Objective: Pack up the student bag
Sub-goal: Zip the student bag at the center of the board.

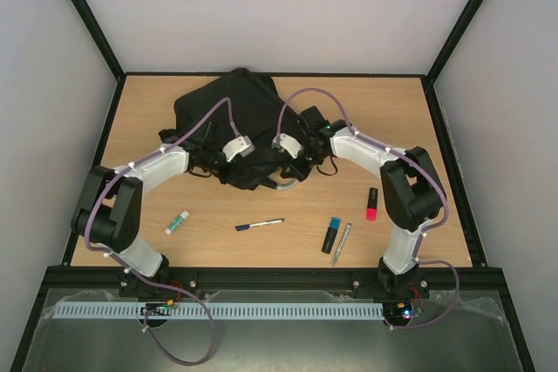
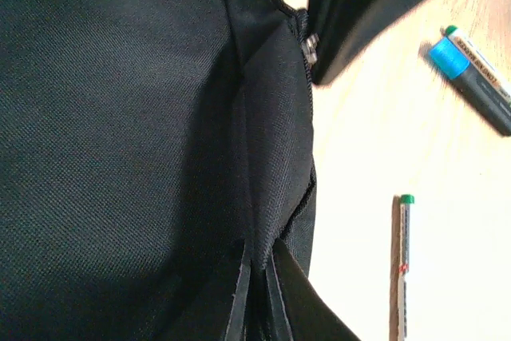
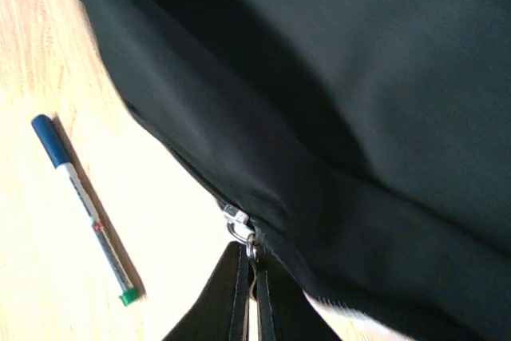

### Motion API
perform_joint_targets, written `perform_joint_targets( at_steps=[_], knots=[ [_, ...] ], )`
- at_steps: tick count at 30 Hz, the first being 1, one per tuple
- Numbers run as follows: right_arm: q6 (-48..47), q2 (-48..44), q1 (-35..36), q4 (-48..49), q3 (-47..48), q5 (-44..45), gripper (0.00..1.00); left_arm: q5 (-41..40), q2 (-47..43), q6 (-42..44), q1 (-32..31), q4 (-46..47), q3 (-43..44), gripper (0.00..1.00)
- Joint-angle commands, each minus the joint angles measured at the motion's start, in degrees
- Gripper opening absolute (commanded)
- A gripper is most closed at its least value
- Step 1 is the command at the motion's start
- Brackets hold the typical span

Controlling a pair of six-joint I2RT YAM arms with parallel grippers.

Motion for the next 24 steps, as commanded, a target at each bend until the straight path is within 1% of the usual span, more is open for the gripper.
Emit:
perform_joint_targets(
  at_steps=[1,7,13,16,17,18,19,20,22,24],
  knots=[
    [-2.2,0.2,-5.2,-6.9,-1.8,-0.7,0.01,-2.2,-3.9,7.6,2.7,-9.3,0.5,0.03],
    [-3.6,1.6,-9.3,-7.7,-0.7,0.9,0.01,-4.8,-6.2,14.9,6.9,-15.6,-0.6,0.03],
    [-4.4,3.1,-9.9,-8.0,1.0,1.2,0.01,-7.4,-5.8,20.3,15.9,-20.3,1.2,0.04],
    [-4.3,4.0,-9.7,-8.3,2.1,0.3,0.01,-7.3,-5.3,21.4,20.4,-21.3,3.1,0.06],
    [-4.0,4.3,-9.6,-8.4,2.5,0.1,0.01,-7.0,-5.2,21.6,21.0,-21.5,3.7,0.08],
    [-3.8,4.7,-9.5,-8.4,2.8,-0.2,0.01,-6.6,-5.1,21.6,21.3,-21.9,4.2,0.12],
    [-3.5,4.9,-9.2,-8.4,3.5,-0.5,0.01,-6.1,-5.1,21.6,21.3,-22.2,4.6,0.19],
    [-3.3,5.3,-8.9,-8.5,3.8,-0.6,0.01,-5.3,-5.3,21.0,21.3,-22.2,4.9,0.28],
    [-3.0,5.6,-8.0,-8.7,4.5,-0.4,0.01,-2.8,-6.0,19.2,21.3,-22.0,5.5,0.42],
    [-2.6,5.3,-7.0,-8.7,4.7,-0.1,0.01,0.0,-6.9,17.9,20.9,-22.0,6.3,0.52]
  ],
)
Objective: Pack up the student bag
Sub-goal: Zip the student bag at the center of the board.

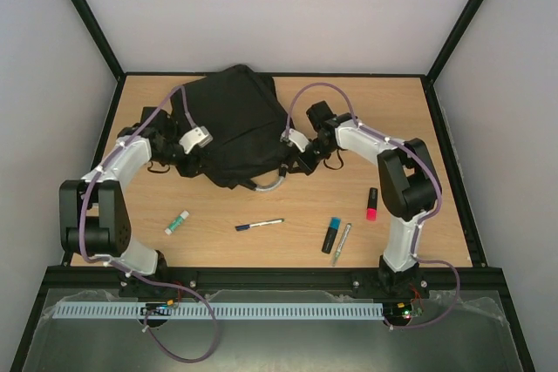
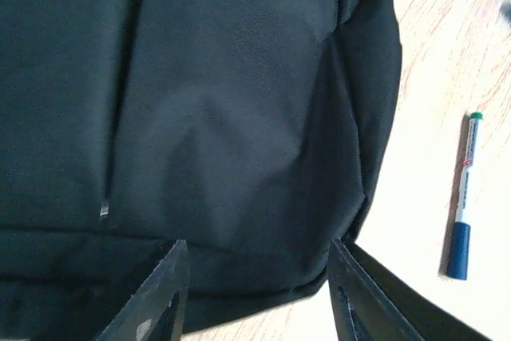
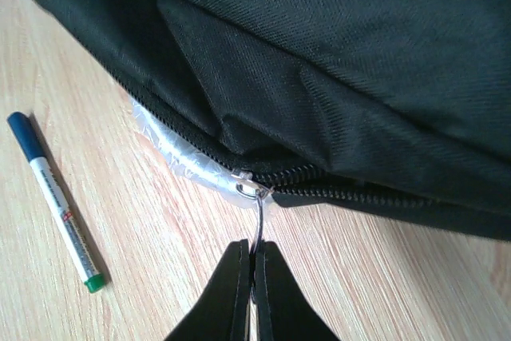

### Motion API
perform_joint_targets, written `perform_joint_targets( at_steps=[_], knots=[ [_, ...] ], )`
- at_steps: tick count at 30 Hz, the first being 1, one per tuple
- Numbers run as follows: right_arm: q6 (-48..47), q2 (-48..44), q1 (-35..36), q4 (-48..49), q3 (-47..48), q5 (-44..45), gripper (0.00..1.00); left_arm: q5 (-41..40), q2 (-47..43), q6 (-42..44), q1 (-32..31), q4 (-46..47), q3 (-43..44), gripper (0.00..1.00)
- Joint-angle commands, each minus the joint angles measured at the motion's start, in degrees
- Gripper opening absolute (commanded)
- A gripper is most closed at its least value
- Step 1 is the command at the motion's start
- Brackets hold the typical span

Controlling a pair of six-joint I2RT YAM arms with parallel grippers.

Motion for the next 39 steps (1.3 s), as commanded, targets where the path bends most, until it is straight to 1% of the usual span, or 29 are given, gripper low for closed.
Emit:
perform_joint_targets(
  at_steps=[1,3,7,13,16,18,21,25,27,32,34,37,39],
  knots=[
    [2.0,0.4,-0.1,-5.5,1.6,5.1,0.01,1.8,-2.9,-1.4,0.5,-1.5,2.8,0.55],
    [3.2,-0.3,0.8,-5.3,1.6,4.8,0.01,3.7,-3.1,-2.7,-1.2,-1.5,4.0,0.57],
    [4.4,-3.2,3.0,-5.5,1.1,3.1,0.01,6.6,-0.7,-7.1,-5.9,-1.1,6.6,0.62],
    [7.3,-5.6,4.5,-5.7,-0.6,0.2,0.01,10.6,5.8,-13.7,-13.3,2.8,8.4,0.63],
    [10.1,-5.7,4.8,-3.9,-3.1,-1.4,0.01,11.5,8.9,-18.3,-16.1,6.8,8.3,0.63],
    [11.8,-5.7,6.1,-2.4,-5.1,-1.6,0.01,11.4,10.2,-21.4,-17.3,11.1,7.4,0.63],
    [14.9,-5.3,7.9,0.2,-7.7,-3.3,0.01,11.1,12.6,-26.1,-17.8,15.9,5.9,0.62],
    [18.6,-4.2,10.8,4.8,-8.6,-5.4,0.01,11.4,15.8,-28.8,-18.3,19.5,5.5,0.60],
    [20.7,-3.4,12.1,6.9,-7.8,-6.3,0.01,12.1,17.2,-29.5,-18.5,20.1,5.6,0.57],
    [27.3,-1.4,13.5,12.2,-6.3,-7.7,0.01,13.1,17.5,-29.4,-18.3,19.1,5.0,0.51],
    [29.0,-0.9,13.5,12.8,-6.5,-7.5,0.01,13.1,17.2,-28.8,-17.8,17.6,4.7,0.50],
    [27.2,-1.8,13.4,10.3,-7.6,-6.5,0.01,13.1,15.9,-26.3,-15.8,13.4,4.8,0.50],
    [25.2,-4.0,13.1,8.4,-9.4,-5.5,0.01,12.4,13.7,-24.1,-14.2,10.9,4.6,0.53]
  ],
)
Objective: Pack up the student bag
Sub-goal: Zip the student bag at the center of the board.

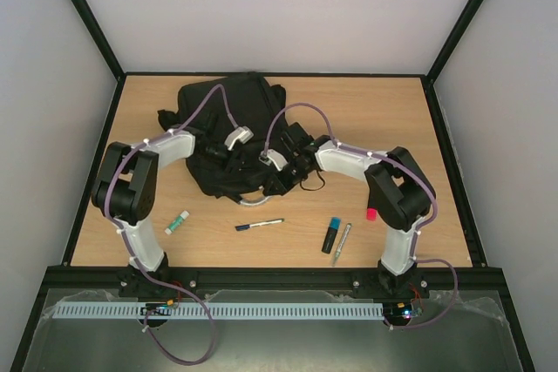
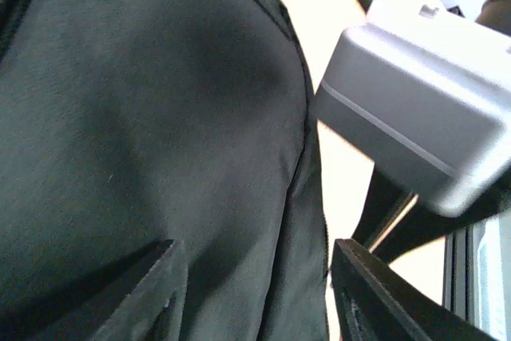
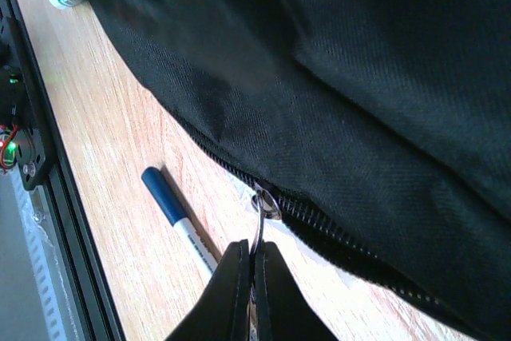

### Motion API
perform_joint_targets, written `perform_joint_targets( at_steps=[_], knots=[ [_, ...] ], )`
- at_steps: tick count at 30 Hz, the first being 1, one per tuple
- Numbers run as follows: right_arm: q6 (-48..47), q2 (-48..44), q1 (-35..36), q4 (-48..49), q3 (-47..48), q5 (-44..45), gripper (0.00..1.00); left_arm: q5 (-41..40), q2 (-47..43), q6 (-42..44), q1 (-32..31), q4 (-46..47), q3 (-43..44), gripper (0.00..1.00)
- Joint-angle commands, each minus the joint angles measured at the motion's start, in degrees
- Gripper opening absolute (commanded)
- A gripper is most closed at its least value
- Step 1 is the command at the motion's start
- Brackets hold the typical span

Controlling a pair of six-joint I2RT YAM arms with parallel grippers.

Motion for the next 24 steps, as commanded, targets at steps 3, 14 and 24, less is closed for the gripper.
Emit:
perform_joint_targets(
  at_steps=[3,14,24],
  knots=[
    [-3.2,-6.1,-0.7,-6.5,-3.9,0.2,0.01,-0.6,-7.9,9.6,4.6,-11.6,-1.5,0.57],
    [-5.4,-12.5,-7.8,-8.6,-9.1,4.4,0.01,-8.0,-19.9,21.9,2.1,-16.4,-11.1,0.62],
    [-5.2,-11.5,-8.0,-7.6,-9.5,3.7,0.01,-11.7,-20.7,22.6,-7.4,-8.0,-14.0,0.66]
  ],
)
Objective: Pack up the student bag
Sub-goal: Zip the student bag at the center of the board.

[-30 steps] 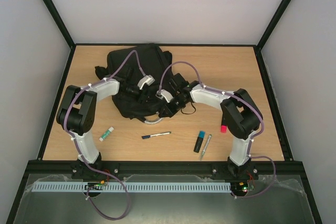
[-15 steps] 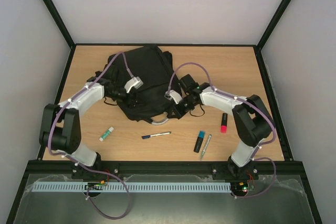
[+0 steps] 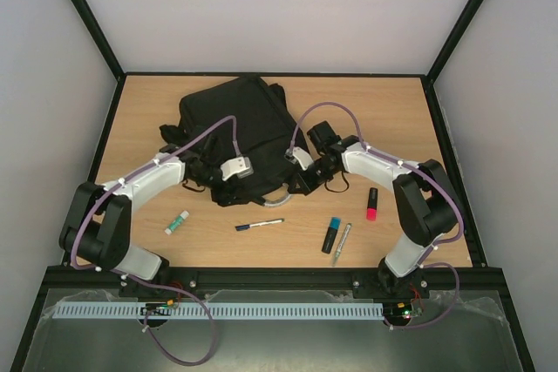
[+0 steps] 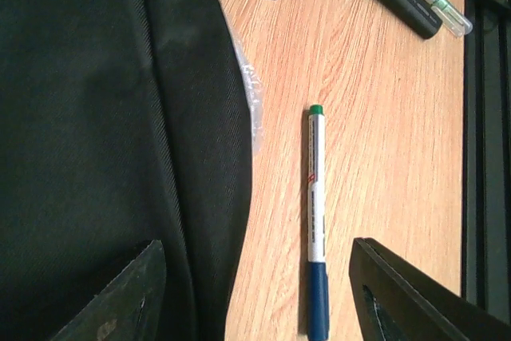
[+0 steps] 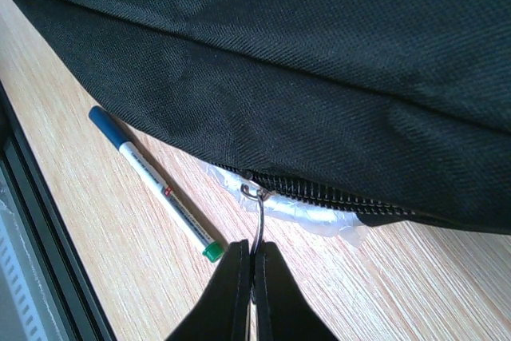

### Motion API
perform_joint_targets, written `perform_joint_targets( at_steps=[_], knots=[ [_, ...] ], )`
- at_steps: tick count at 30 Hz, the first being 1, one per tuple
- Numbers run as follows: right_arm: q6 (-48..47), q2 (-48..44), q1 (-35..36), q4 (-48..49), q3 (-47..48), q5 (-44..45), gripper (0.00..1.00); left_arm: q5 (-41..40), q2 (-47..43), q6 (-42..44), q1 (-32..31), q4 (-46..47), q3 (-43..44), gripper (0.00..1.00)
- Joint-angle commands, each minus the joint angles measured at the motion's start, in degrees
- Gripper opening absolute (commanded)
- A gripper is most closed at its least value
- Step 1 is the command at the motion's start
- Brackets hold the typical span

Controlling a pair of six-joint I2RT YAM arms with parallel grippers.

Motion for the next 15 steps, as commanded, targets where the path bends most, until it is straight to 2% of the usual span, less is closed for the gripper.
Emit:
perform_joint_targets(
  at_steps=[1,2,3,4,5,12,15],
  knots=[
    [0.1,-0.5,-0.1,-1.9,-1.3,-1.0,0.01,-2.3,-0.3,0.9,-3.7,5.7,-1.3,0.66],
    [0.2,-0.5,-0.1,-1.8,-1.4,-1.1,0.01,-4.1,-0.1,-0.3,-4.8,8.0,-1.8,0.66],
    [0.3,-0.4,-0.2,-1.8,-1.5,-1.1,0.01,-6.0,0.1,-1.3,-5.9,11.4,-2.3,0.77],
    [0.3,-0.4,-0.1,-1.9,-1.4,-1.2,0.01,-7.9,0.3,-2.3,-6.7,13.8,-2.8,0.96],
    [0.2,-0.4,-0.2,-1.9,-1.3,-1.3,0.01,-9.5,0.4,-3.6,-7.4,16.3,-3.2,0.99],
    [0.0,-0.3,-0.1,-2.0,-0.5,-1.5,0.01,-15.8,4.2,-7.0,-10.4,23.6,-2.0,0.99],
    [0.1,-0.4,-0.1,-1.9,-0.4,-1.8,0.01,-15.0,5.8,-13.8,-10.4,24.3,0.0,0.99]
  ],
)
